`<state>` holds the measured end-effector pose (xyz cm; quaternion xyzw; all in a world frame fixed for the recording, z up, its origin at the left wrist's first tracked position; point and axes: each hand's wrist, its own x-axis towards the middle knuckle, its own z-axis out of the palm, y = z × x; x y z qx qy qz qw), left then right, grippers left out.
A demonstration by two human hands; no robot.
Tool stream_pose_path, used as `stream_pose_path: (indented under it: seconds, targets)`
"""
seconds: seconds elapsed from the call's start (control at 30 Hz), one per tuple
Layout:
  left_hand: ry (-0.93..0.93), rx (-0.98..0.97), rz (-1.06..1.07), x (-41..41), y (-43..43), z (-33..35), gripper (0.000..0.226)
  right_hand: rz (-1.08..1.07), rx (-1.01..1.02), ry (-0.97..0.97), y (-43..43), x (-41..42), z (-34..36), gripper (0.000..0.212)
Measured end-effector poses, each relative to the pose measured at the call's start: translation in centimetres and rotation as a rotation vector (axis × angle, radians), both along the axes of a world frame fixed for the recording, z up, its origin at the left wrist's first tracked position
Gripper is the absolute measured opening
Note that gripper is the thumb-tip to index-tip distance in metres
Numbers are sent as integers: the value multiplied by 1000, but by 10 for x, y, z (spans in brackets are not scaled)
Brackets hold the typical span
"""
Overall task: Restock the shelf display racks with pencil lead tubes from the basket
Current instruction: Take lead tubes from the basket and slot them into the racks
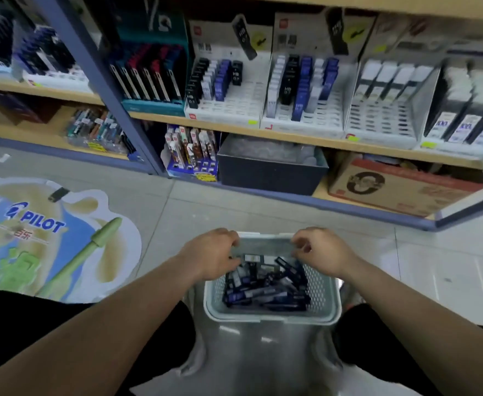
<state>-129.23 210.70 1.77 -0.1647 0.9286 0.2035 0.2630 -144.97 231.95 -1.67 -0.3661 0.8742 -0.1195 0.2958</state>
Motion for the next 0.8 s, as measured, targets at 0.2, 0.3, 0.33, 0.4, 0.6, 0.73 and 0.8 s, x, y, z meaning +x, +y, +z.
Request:
stream_pose_path:
  seconds: [0.2,0.3,0.33,0.4,0.6,0.73,0.8]
  targets:
    - [-87,73,75,18,37,-77,56,147,190,-131,1,16,-75,68]
    - [-108,107,96,14,47,-109,64,171,261,-191,-6,22,-115,103]
    - [-111,114,106,13,50,-119,66,189,288,-210,-8,25,-127,111]
    - [-118,134,130,9,53,-138,71,222,342,-228,-8,32,-147,120]
    - [-211,153,145,-1,60,-186,100,139,320,-233,1,34,-178,121]
    - [-221,129,134,-3,60,-203,101,68,313,-268,1,33,-183,116]
    - [-198,131,134,-4,57,-208,91,66,298,-264,1,32,-185,114]
